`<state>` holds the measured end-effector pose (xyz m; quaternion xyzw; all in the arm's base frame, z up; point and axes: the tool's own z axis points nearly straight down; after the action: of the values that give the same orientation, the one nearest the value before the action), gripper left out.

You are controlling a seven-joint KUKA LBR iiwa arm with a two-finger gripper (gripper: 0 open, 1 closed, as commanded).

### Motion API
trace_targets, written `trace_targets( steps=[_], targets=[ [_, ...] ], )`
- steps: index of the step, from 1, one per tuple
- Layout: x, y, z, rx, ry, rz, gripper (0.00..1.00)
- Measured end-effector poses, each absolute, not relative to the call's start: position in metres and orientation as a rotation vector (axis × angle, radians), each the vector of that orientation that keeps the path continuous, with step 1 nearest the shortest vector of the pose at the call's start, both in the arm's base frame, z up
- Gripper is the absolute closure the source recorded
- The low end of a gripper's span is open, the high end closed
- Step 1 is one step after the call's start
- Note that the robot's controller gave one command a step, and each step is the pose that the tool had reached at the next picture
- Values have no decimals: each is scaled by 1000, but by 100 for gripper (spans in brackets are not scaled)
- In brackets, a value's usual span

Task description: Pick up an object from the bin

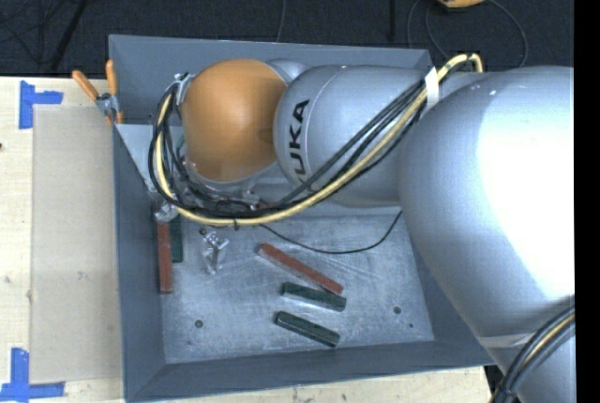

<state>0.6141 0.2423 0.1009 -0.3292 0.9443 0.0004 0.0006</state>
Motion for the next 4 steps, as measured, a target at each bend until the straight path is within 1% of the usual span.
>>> trace_targets(
  steps=[1, 2, 3, 4],
  targets=[
    [628, 243, 77, -1200, 2883, 1, 0],
    [628, 245, 82, -1458, 2752, -3, 100],
    [628, 245, 82, -1456, 2753, -1, 100],
    [630, 246, 124, -1461, 2774, 2, 100]
  ],
)
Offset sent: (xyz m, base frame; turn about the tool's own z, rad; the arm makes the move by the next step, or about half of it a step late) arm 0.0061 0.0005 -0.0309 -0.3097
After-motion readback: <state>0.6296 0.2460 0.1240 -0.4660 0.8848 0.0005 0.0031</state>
